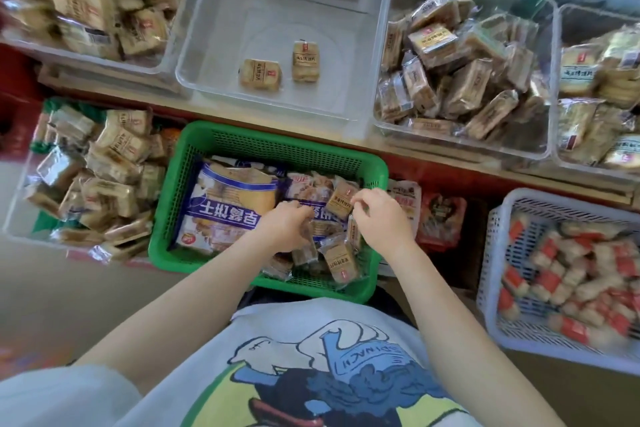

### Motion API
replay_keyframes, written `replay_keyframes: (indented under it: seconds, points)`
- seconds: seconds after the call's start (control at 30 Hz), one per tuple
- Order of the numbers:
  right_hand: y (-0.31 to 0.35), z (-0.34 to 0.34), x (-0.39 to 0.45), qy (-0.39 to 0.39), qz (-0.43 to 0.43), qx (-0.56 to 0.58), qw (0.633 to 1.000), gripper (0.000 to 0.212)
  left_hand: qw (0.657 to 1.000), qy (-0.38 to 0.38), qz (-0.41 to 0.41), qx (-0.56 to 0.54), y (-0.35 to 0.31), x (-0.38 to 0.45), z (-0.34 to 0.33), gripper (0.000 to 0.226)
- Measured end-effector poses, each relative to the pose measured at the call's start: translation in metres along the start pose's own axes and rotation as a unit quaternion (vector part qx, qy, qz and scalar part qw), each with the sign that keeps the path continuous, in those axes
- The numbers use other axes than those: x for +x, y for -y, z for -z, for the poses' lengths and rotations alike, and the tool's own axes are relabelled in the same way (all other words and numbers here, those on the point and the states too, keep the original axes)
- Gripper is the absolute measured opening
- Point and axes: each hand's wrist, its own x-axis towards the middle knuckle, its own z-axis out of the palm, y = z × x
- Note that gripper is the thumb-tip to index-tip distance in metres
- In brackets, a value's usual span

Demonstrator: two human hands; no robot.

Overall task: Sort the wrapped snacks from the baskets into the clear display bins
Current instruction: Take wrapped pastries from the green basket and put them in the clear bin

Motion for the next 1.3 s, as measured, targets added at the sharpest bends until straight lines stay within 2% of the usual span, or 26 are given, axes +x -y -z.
replay_keyframes:
  seconds: [0.1,0.17,0.23,0.33,0.47,0.57,0.7,0.77,0.83,0.93,1.0,1.07,1.13,1.2,1.3]
  points:
    - [-0.006,-0.013,-0.004,0.013,-0.017,0.000,1.000,0.021,0.992,0.051,-0.029,0.112,0.001,-0.002,-0.019,0.087]
    - [-0.007,-0.015,-0.006,0.016,-0.022,-0.002,1.000,0.022,0.986,0.037,-0.037,0.160,-0.001,-0.002,-0.029,0.083]
    - [-0.006,-0.013,-0.007,0.010,-0.021,-0.007,1.000,0.022,0.985,0.017,-0.033,0.170,-0.004,-0.001,-0.031,0.068]
    - [-0.004,-0.009,-0.007,0.000,-0.017,-0.003,1.000,0.022,0.990,0.002,-0.020,0.136,-0.007,-0.003,-0.022,0.049]
    - [0.005,0.001,-0.006,-0.012,-0.013,0.007,1.000,0.022,0.995,-0.030,-0.025,0.088,-0.013,-0.012,0.003,0.040]
    - [0.018,0.015,-0.006,0.001,0.007,0.002,1.000,0.022,0.992,-0.096,-0.045,0.062,-0.024,-0.026,0.032,0.041]
    - [0.036,0.042,-0.006,0.060,0.050,0.014,0.997,0.060,0.971,-0.205,-0.103,-0.066,-0.047,-0.043,0.085,0.030]
    - [0.044,0.057,-0.006,0.020,0.085,0.023,0.996,0.060,0.947,-0.257,-0.144,-0.127,-0.066,-0.052,0.111,0.029]
    - [0.045,0.075,-0.005,-0.062,0.109,0.049,0.991,0.049,0.919,-0.313,-0.177,-0.158,-0.084,-0.056,0.131,0.033]
    - [0.035,0.111,-0.002,-0.186,0.101,0.061,0.975,0.040,0.886,-0.384,-0.203,-0.160,-0.100,-0.053,0.146,0.053]
    - [0.024,0.140,0.007,-0.282,0.091,0.044,0.954,0.042,0.906,-0.367,-0.170,-0.122,-0.102,-0.040,0.149,0.067]
    - [0.013,0.169,0.023,-0.365,0.072,0.017,0.928,0.042,0.941,-0.313,-0.117,-0.049,-0.099,-0.023,0.142,0.077]
    - [0.005,0.193,0.044,-0.411,0.050,-0.018,0.910,0.046,0.959,-0.269,-0.081,0.035,-0.093,-0.007,0.128,0.085]
    - [-0.006,0.206,0.066,-0.396,0.018,-0.047,0.917,0.051,0.959,-0.263,-0.071,0.076,-0.090,0.002,0.117,0.089]
    - [-0.017,0.198,0.086,-0.248,-0.026,-0.082,0.965,0.062,0.958,-0.267,-0.074,0.070,-0.088,0.004,0.114,0.090]
